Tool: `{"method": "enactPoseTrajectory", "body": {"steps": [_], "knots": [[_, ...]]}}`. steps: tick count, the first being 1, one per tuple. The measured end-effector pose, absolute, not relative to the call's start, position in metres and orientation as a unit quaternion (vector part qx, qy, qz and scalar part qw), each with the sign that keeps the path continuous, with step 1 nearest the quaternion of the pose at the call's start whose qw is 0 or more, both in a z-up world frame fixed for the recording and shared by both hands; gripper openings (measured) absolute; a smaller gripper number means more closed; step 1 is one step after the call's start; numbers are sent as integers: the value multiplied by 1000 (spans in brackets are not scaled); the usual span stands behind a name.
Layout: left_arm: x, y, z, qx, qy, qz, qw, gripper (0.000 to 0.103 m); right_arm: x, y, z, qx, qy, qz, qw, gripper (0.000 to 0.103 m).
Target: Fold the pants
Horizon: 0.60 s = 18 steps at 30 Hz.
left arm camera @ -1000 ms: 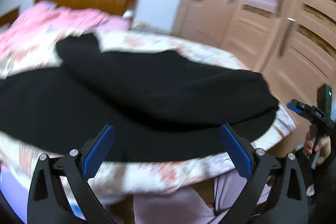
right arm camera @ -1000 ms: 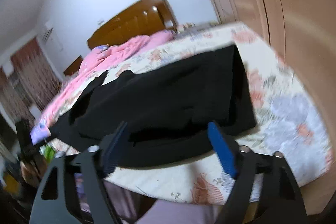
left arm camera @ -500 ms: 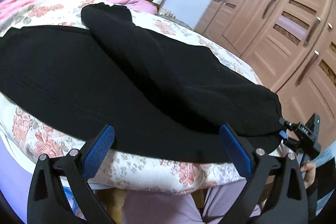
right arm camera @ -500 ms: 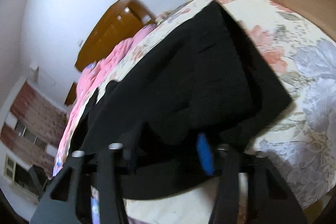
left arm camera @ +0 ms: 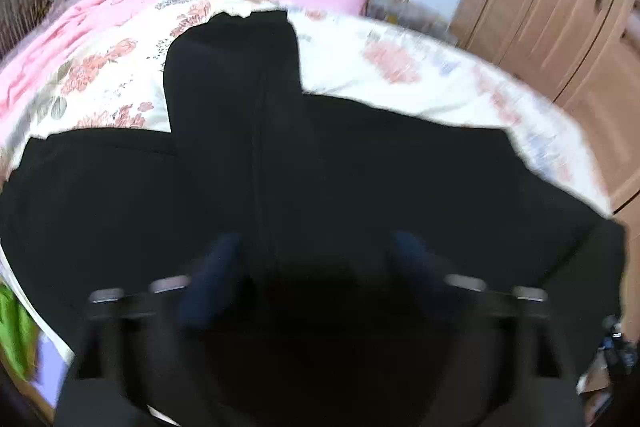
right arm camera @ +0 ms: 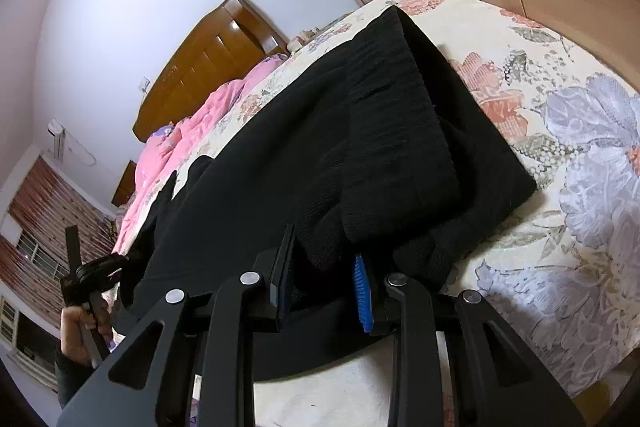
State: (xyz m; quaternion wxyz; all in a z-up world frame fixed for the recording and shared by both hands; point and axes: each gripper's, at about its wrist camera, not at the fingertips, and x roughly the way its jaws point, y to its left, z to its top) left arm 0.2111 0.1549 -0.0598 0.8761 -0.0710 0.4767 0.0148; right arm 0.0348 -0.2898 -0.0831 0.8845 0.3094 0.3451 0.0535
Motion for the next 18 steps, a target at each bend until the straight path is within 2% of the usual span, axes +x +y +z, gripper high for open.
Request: {"method": "enactPoseTrajectory", "body": {"steps": [1,3,4,7,10,14,16,18], "knots": [[212,159,-61,-75,475,11,877,20,37,-290,-82,308,348,55,884,27],[198,175,-47,-110,417,-31,902,14,41,-291,-75,301,347,61,886,23],[186,183,-38,-120,379,-49,916,13,41,-292,-69,296,338,69,890,17],[126,212,-10,-175,267,-102,942,12,37,-297,-41,291,294,95,905,16],[71,222,-12,-196,227,-124,946,13,25,-305,-28,257,271,101,922,16],[55,207,-73,-142,306,-100,936,13,26,-316,-72,277,347,63,894,16],[61,207,-101,-154,342,-89,923,14,23,-318,-81,286,341,64,893,17],[64,210,-111,-159,345,-79,922,18,22,-321,-83,307,341,68,886,19]]}}
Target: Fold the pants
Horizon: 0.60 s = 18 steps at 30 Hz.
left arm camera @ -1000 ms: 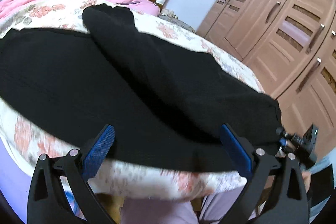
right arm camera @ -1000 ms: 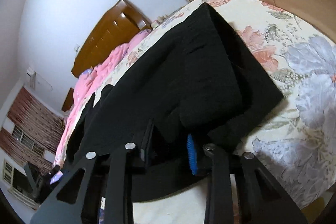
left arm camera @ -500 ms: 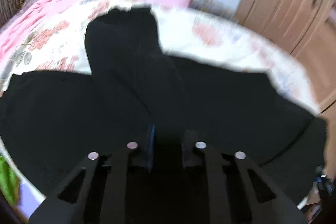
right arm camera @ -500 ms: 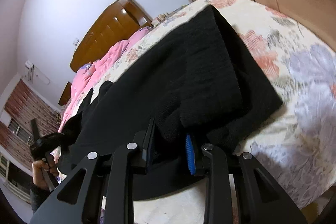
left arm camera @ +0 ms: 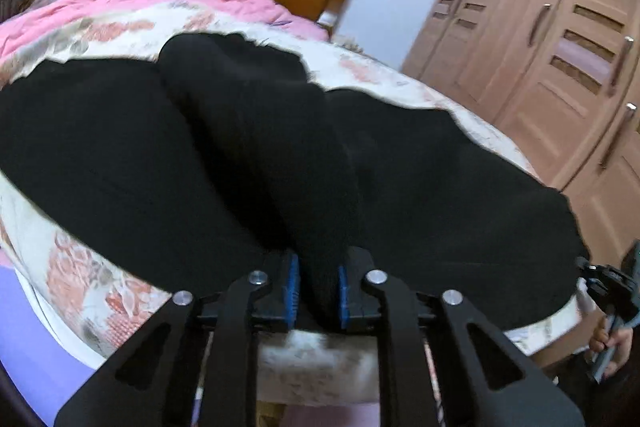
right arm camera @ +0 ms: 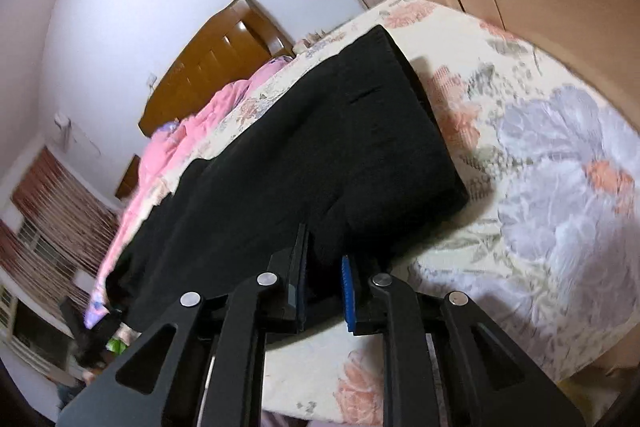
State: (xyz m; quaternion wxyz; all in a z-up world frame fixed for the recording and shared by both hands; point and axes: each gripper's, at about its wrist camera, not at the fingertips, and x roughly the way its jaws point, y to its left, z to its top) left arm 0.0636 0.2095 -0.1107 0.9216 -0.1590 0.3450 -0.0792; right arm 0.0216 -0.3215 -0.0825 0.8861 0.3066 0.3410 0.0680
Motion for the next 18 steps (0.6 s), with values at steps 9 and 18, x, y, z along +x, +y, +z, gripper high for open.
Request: {"method": "enactPoseTrajectory", "body": {"steps": [9,18], "knots": [[77,205,-102,-153,372,-74,913,14,28,-308,-77,262,348,68,898,17],[79,202,-39,-123,299,-93,942,9,23,-308,-55,251,327,73,908,10]]}}
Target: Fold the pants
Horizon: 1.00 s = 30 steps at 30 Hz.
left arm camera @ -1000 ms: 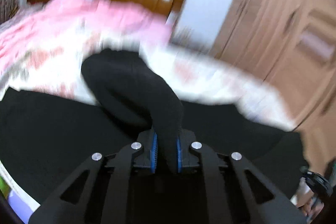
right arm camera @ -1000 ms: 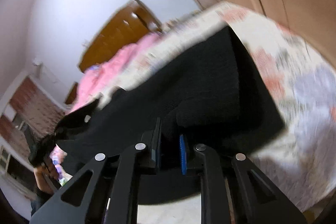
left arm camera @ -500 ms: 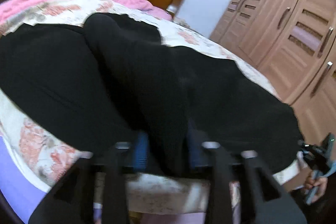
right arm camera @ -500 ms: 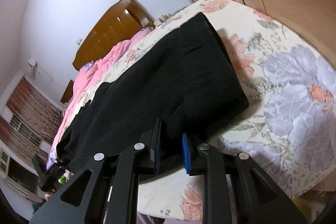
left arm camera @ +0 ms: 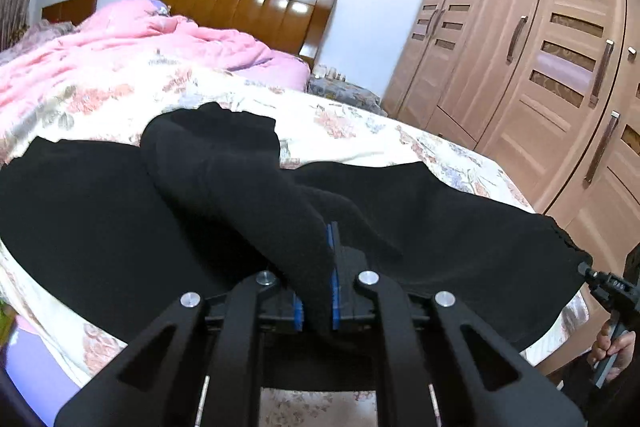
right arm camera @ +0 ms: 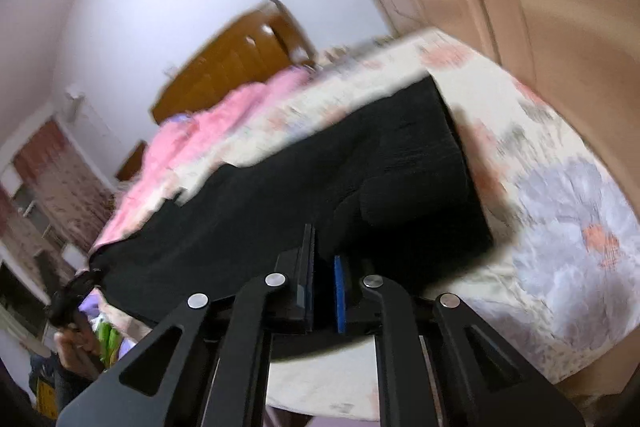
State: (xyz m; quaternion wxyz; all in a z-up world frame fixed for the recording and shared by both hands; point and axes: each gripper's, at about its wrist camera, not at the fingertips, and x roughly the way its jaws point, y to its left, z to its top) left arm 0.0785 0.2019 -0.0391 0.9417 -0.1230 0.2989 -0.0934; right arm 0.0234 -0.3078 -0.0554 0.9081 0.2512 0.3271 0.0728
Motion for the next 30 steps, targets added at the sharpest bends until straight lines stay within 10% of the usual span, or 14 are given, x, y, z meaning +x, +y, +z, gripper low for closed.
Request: {"method": "enactPoseTrajectory", "body": {"steps": [14,19,30], "knots": [[73,195,-95,-112,362,-62,923,12,16,-326,-83,316,347,76,880,17],[67,206,-95,-175,362,-95,911,54,16,-305,-83,309,363,97,873,21],[64,187,-97,-196,366,-114,902,55,20,-263,-97,318,388,155,851,21]]}}
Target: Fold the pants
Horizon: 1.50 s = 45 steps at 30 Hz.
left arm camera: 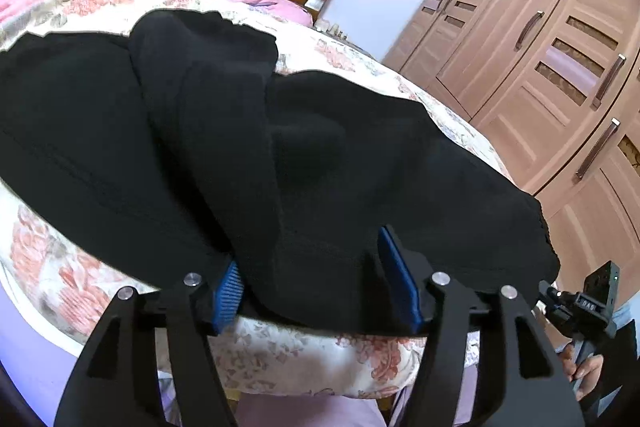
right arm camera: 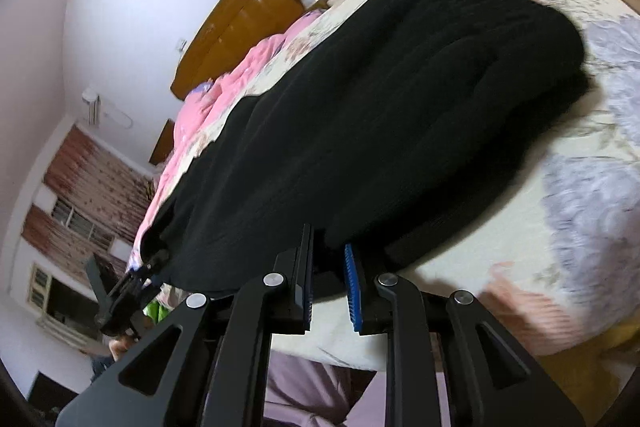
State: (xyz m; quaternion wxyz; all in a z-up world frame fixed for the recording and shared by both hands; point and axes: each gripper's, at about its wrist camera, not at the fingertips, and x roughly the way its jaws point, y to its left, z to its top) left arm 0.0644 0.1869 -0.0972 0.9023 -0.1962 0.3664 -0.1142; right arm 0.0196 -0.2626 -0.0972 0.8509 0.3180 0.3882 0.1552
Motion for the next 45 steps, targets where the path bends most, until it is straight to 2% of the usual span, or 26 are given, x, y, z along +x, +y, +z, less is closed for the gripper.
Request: {"method": "enactPoseTrajectory", "body": {"steps": [1,2,3,6,8,14,17,18,19,21,22,23,26,28,30,31,32,37,40,43,45], "knots": [[64,184,-97,-185,366,-103,906,39,20,-263,-97,322,386,156,850,17],[63,183,-96,-179,366,-97,908,29,18,-264,-95,325,379,153,853,9],[62,185,-93,-182,360,-95,910,8,15,-265,-88,325,366,156,858,8],[60,198,-86,-205,350,-112,907,8,2,-266,-67,308,338,159,875,8],[61,194,-84,-185,352,-110,911,8,-3,-266,-65,302,340,154,877,8],[64,189,-100,-174,373,-86,907,10,-2,-271,-99,327,379,134,855,7],[62,191,-99,-164,374,-87,909,19,0,-273,-96,321,386,139,854,8],[61,192,-99,-160,374,-85,910,34,-1,-272,-95,318,389,139,853,10],[58,194,-97,-159,369,-85,912,61,2,-271,-93,315,392,141,852,16],[49,198,-89,-158,348,-60,922,92,-2,-269,-83,293,401,144,856,34],[42,199,-85,-152,335,-45,929,92,-7,-269,-75,272,399,131,866,53],[34,199,-78,-142,319,-28,936,92,-13,-269,-70,256,389,120,877,61],[17,190,-51,-116,277,-30,953,93,-26,-266,-39,178,345,81,918,61],[21,168,-34,-90,272,-68,956,101,-19,-264,-24,149,331,75,929,61],[37,135,-25,-48,291,-110,949,101,2,-257,-12,121,324,78,935,70],[51,110,-24,-12,308,-120,944,101,18,-250,-7,97,322,75,939,79],[67,86,-26,18,328,-130,936,101,32,-246,-6,78,322,62,941,83],[147,26,-64,20,419,-184,889,101,78,-248,-45,33,408,8,913,83],[177,25,-77,-9,446,-164,880,100,64,-241,-58,-34,379,24,924,83],[202,17,-63,-55,442,-206,871,101,62,-242,-58,-29,378,17,925,86],[227,-1,-56,-49,443,-228,865,101,65,-242,-58,-25,381,13,924,88]]}}
